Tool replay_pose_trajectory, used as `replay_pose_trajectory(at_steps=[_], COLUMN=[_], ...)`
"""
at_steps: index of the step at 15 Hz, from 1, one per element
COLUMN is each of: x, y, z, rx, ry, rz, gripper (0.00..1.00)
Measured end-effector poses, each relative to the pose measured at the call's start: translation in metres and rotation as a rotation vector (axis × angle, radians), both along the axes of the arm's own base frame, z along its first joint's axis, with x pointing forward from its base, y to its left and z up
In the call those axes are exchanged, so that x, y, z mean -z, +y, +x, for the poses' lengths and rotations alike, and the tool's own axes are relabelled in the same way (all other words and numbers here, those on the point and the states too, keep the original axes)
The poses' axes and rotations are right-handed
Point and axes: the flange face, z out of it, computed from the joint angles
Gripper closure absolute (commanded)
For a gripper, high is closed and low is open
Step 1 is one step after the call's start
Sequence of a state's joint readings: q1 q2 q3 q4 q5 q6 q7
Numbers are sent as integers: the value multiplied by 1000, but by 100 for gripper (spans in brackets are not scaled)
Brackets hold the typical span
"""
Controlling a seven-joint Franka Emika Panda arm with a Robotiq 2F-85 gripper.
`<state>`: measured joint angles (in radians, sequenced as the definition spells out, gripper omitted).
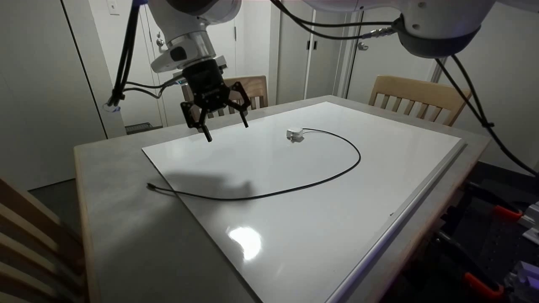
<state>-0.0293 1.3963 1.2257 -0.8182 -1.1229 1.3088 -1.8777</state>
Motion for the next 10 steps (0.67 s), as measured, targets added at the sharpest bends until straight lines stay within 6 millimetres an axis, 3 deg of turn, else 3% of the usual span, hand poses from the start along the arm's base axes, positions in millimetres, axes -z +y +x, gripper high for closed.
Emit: replay_pose_trajectory(at_steps=[10], x=[5], y=[-2], z=[-1], rx=[34], ry=[-2], rz=[-37], gripper=[0])
